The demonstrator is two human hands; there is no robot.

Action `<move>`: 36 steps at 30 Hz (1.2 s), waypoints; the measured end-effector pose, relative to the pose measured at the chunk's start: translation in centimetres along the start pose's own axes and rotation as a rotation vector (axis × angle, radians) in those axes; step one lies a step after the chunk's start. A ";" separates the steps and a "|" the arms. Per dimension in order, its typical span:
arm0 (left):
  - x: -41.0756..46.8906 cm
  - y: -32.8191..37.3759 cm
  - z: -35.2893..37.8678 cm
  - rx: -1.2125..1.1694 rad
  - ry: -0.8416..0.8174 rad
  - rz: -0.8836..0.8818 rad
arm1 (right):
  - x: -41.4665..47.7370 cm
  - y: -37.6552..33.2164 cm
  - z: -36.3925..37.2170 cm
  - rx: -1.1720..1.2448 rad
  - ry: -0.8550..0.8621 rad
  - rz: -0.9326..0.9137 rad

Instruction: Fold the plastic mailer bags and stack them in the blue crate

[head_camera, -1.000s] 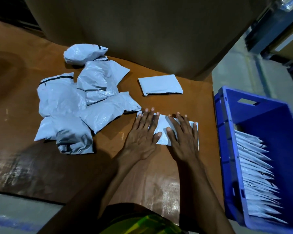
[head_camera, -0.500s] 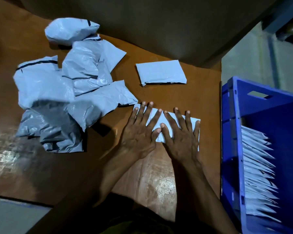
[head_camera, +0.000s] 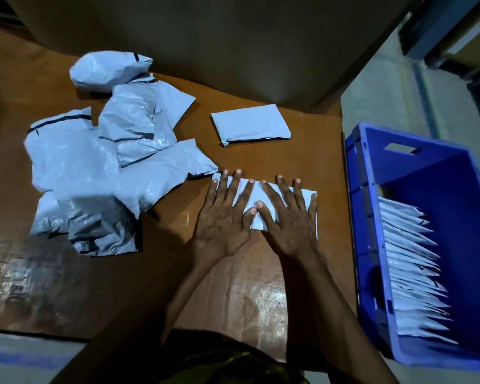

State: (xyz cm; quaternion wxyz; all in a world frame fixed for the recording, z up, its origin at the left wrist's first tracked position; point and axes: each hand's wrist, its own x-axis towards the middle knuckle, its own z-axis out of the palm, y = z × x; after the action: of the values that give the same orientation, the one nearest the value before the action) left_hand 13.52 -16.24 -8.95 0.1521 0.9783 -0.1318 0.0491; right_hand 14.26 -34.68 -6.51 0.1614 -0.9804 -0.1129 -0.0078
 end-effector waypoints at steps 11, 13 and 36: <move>-3.1 -0.5 -2.0 -0.162 0.059 0.148 | -6.9 3.4 -1.5 0.243 0.392 -0.050; -3.0 -0.4 -2.2 -0.192 0.088 0.160 | -6.5 3.1 -1.3 0.211 0.427 -0.102; 3.6 1.5 -2.6 -0.203 0.124 0.037 | 0.4 5.5 -5.2 0.014 0.313 0.015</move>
State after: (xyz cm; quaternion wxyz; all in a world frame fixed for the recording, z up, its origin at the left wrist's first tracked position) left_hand 16.39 -17.64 -5.58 0.2573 0.9504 -0.1444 0.0985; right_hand 16.02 -41.28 -3.25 0.1839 -0.9668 -0.0790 -0.1586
